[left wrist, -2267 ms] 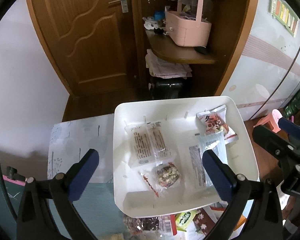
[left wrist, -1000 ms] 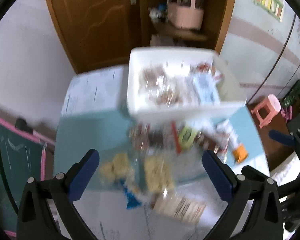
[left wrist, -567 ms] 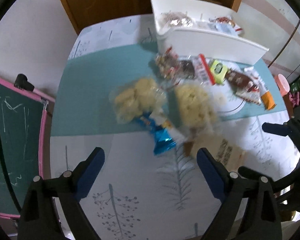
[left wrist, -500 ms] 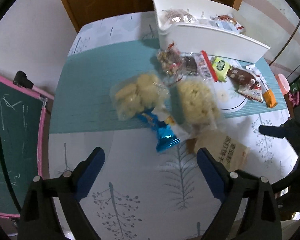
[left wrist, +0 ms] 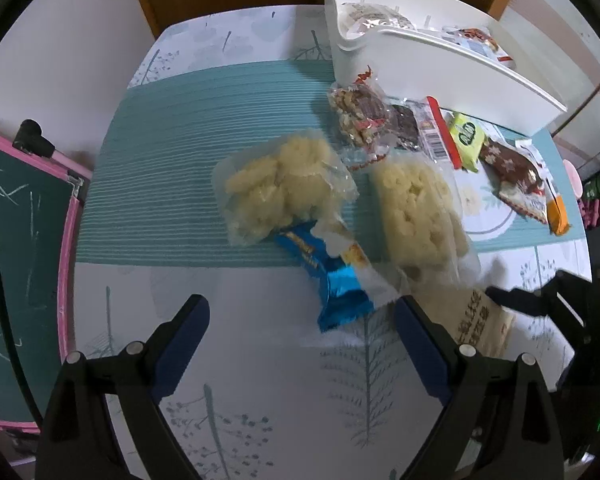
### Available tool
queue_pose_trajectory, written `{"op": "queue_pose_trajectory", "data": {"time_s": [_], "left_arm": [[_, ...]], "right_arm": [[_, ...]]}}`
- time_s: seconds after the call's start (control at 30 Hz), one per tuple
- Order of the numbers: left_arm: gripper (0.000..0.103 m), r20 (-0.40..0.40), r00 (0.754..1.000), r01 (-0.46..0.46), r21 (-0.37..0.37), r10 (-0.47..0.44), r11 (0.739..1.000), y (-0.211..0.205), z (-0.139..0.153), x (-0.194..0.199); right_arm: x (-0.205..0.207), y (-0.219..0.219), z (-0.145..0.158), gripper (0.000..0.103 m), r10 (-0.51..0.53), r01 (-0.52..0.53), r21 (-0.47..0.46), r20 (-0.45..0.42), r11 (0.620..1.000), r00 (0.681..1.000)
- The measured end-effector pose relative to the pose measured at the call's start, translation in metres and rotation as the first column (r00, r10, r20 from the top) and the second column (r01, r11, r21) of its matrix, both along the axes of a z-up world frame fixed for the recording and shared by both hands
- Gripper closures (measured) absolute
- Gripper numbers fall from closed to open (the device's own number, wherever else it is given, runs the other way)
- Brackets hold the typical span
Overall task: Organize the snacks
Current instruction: 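Grasp the blue wrapper with the left tool while the right tool grasps the beige biscuit pack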
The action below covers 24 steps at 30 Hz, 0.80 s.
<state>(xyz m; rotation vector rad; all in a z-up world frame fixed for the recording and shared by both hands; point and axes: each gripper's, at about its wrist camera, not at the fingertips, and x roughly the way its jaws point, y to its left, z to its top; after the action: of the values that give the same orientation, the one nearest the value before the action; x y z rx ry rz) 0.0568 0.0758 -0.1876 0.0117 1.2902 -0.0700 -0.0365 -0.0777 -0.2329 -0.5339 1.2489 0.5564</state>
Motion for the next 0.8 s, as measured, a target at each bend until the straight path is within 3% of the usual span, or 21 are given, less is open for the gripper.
{"op": "queue_pose_trajectory", "data": {"time_s": [0.3,0.6,0.67,0.8], "left_arm": [[0.016,-0.067,0.993,-0.105,-0.050,0.101,0.993,-0.002,-0.020,0.028],[0.051,-0.122,0.976,-0.184,-0.023,0.180,0.983,-0.005,-0.039,0.039],[0.072,-0.112,0.979,-0.173,0.006,0.173,0.985,-0.010,-0.037,0.039],[0.074,-0.106,0.982,-0.156,-0.001,0.155,0.988,-0.018,-0.031,0.034]], "right_arm": [[0.011,-0.037,0.004,0.046,-0.117,0.117,0.009,0.006,0.993,0.993],[0.014,-0.063,0.013,0.048,-0.171,0.171,0.036,-0.006,0.985,0.985],[0.012,-0.068,0.017,0.048,-0.178,0.179,0.055,-0.014,0.982,0.984],[0.010,-0.080,0.032,0.049,-0.188,0.189,0.094,-0.017,0.978,0.982]]}}
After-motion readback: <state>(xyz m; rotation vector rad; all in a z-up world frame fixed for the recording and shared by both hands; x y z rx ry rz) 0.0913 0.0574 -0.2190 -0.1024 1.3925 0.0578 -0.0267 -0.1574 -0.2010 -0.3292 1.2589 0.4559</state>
